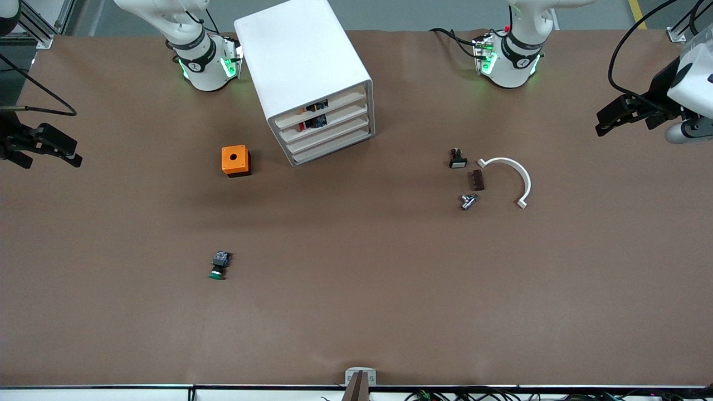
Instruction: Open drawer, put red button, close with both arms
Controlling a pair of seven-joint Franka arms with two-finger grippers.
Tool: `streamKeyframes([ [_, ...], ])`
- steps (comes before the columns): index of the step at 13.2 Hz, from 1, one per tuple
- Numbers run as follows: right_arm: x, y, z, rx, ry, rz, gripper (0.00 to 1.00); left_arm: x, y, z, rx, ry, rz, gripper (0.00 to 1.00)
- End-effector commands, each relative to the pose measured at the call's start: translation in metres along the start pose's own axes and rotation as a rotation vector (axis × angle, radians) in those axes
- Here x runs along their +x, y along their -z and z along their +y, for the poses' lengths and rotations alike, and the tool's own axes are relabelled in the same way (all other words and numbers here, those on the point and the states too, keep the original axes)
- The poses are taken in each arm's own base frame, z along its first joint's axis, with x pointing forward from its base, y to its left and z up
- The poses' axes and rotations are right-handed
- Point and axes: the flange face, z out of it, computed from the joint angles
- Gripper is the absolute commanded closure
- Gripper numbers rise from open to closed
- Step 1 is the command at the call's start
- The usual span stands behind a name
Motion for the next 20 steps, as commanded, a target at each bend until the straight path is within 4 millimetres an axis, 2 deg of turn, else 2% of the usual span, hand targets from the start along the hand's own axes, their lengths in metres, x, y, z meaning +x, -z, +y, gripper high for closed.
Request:
streamKeyframes([
  [1,-0.005,0.008,0.0,0.0,-0.006,0.006,0.0,0.003,0.001,0.004,-0.004,-0.022,0.012,0.0],
  [3,-0.005,0.008,0.0,0.0,-0.008,0.008,0.0,0.007,-0.003,0.008,-0.004,-0.029,0.004,0.0],
  [5,-0.004,0.008,0.0,0.0,-0.006,0.009,0.0,0.015,-0.02,0.02,0.002,-0.05,-0.027,0.0],
  [6,-0.005,0.008,0.0,0.0,-0.006,0.008,0.0,0.016,-0.022,0.02,0.005,-0.049,-0.03,0.0],
  [9,-0.004,0.008,0.002,-0.001,-0.009,0.011,0.0,0.019,-0.007,0.016,-0.003,-0.039,0.001,0.0],
  [13,-0.005,0.007,0.003,-0.001,-0.009,0.009,0.0,0.024,-0.009,0.012,-0.005,-0.032,-0.001,0.0],
  [20,-0.006,0.009,0.005,-0.001,-0.012,0.014,0.0,0.019,-0.003,0.005,-0.001,-0.021,-0.017,0.0],
])
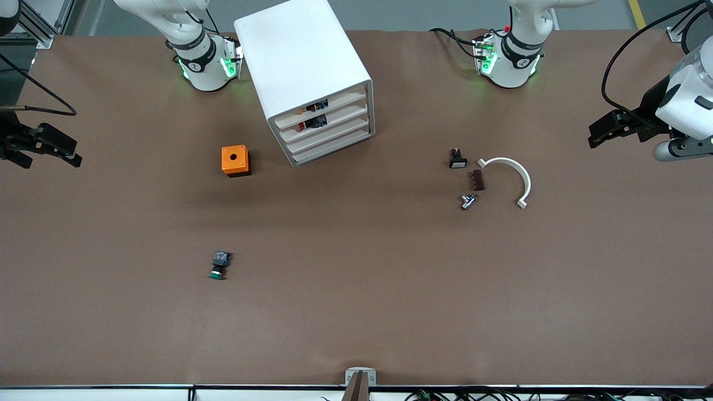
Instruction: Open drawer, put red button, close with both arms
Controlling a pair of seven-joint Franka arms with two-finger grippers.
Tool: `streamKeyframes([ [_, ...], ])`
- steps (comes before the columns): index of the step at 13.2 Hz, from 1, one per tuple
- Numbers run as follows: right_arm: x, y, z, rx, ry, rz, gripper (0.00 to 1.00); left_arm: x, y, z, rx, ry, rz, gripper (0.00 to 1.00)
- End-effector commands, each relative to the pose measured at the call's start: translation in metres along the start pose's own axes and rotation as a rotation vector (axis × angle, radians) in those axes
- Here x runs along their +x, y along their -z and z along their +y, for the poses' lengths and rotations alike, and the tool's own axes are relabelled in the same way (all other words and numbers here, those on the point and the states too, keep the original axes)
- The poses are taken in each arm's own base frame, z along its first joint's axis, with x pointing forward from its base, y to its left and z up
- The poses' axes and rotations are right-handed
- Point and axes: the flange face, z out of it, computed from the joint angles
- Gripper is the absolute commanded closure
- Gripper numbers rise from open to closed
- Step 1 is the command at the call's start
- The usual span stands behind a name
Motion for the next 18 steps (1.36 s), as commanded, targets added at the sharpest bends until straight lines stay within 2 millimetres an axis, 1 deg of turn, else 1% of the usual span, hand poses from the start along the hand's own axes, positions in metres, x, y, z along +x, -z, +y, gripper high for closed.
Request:
streamKeyframes([
  [1,-0.006,0.009,0.005,-0.001,-0.012,0.013,0.0,0.0,0.008,-0.004,0.002,-0.011,0.001,0.0],
  [4,-0.005,0.007,0.004,-0.001,-0.009,0.008,0.0,0.001,0.011,-0.002,0.001,-0.014,0.007,0.0],
  [7,-0.005,0.007,0.005,-0.001,-0.012,0.008,0.0,0.002,0.008,-0.005,0.001,-0.013,0.001,0.0],
  [9,-0.005,0.007,0.007,-0.001,-0.01,0.007,0.0,-0.001,0.009,-0.016,0.003,0.003,-0.001,0.0],
  [11,-0.006,0.008,0.006,0.001,-0.009,0.005,0.0,-0.007,0.009,-0.017,0.004,0.004,0.006,0.0],
  [14,-0.005,0.007,0.009,0.008,-0.016,0.008,0.0,-0.009,0.008,-0.016,0.02,0.001,0.026,0.0],
  [16,-0.006,0.007,0.008,0.009,-0.02,0.001,0.0,-0.005,0.009,-0.01,0.032,-0.013,0.035,0.0],
  [17,-0.006,0.007,0.008,0.01,-0.02,0.002,0.01,-0.005,0.008,-0.009,0.039,-0.016,0.035,0.0],
  [18,-0.006,0.007,0.009,0.01,-0.02,0.0,0.06,-0.005,0.008,-0.008,0.039,-0.014,0.033,0.0],
])
